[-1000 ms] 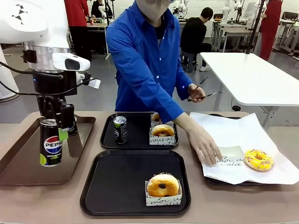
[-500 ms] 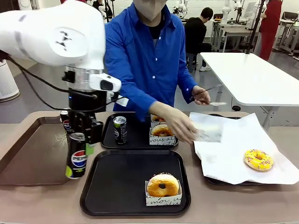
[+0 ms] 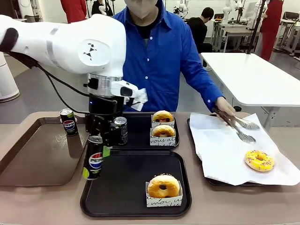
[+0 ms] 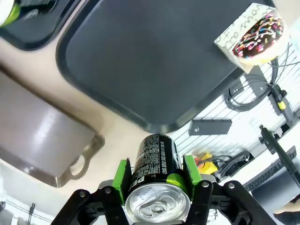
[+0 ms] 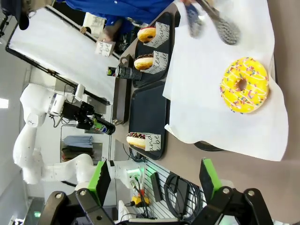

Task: Set up donuts and drinks on trays.
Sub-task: Pick up one Pepsi coke from the Handle tray and place it on the Flat Tray without a Pepsi coke.

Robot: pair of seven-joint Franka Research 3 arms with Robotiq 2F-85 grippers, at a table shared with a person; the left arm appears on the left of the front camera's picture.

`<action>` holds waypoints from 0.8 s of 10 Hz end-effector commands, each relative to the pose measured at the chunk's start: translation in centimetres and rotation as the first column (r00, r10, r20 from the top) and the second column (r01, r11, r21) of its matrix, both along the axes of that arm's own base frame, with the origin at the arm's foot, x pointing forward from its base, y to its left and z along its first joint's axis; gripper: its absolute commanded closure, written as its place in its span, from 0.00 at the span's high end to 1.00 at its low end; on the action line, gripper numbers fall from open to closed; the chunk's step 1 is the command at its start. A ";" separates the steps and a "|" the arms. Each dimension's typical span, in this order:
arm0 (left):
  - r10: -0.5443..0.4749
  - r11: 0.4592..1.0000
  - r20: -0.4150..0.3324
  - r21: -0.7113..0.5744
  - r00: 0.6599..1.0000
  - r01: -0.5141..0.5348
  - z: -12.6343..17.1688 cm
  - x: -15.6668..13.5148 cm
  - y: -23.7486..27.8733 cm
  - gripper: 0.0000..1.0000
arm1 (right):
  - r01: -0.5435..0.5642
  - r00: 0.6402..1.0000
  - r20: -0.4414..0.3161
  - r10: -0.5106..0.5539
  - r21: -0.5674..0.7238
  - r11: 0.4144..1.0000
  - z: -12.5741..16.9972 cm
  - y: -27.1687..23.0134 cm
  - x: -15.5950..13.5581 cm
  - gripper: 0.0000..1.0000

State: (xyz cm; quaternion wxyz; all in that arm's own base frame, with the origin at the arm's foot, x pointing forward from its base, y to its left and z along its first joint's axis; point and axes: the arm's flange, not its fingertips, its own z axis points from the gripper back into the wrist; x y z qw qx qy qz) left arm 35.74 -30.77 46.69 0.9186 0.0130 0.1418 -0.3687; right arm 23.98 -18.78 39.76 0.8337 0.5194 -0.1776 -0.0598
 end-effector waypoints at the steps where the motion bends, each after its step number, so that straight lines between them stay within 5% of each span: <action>1: 0.006 1.000 0.002 -0.024 1.000 -0.006 6.4 -1.1 8.4 0.57 | -0.003 1.000 0.020 0.002 0.017 1.000 0.0 0.0 0.1 1.00; 3: 0.046 0.995 0.016 -0.094 0.999 -0.045 9.4 -2.7 13.4 0.57 | -0.003 1.000 0.020 0.002 0.017 1.000 0.0 0.0 0.1 1.00; 8: 0.089 0.988 0.031 -0.126 0.996 -0.084 9.8 -1.5 14.0 0.57 | -0.003 1.000 0.020 0.002 0.017 1.000 0.0 0.0 0.1 1.00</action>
